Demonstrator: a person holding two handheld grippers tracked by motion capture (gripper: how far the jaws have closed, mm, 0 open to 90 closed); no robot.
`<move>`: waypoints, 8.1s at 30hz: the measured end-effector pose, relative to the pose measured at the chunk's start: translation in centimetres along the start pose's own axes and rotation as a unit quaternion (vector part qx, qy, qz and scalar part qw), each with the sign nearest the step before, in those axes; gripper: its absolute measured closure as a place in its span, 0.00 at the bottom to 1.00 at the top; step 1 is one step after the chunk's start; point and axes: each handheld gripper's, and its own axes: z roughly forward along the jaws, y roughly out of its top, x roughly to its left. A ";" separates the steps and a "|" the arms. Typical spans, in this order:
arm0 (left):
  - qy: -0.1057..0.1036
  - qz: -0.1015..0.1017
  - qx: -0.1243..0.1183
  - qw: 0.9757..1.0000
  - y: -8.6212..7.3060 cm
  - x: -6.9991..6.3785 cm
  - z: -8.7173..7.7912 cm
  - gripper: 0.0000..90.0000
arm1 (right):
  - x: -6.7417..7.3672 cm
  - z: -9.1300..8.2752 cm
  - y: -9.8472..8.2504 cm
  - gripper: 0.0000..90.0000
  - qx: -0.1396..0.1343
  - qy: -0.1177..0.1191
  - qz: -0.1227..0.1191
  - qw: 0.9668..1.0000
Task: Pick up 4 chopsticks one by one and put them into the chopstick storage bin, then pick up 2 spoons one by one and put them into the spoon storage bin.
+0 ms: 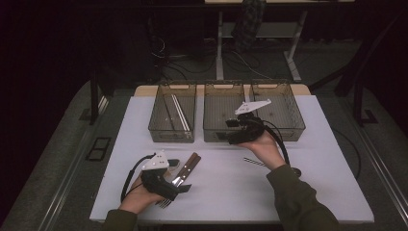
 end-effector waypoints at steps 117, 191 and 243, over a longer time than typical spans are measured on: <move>0.007 0.007 0.006 1.000 -0.1 -0.3 -0.2 0.00 | -4.1 -14.0 -17.8 0.97 0.104 -0.075 0.057 0.990; 0.003 0.005 0.003 1.000 -0.2 -0.2 -0.1 0.00 | -4.8 -6.0 -2.2 0.97 0.024 -0.191 0.067 0.979; 0.001 0.003 0.001 1.000 -0.2 -0.2 -0.2 0.00 | -4.9 -3.1 -1.9 0.31 -0.001 -0.098 0.051 0.994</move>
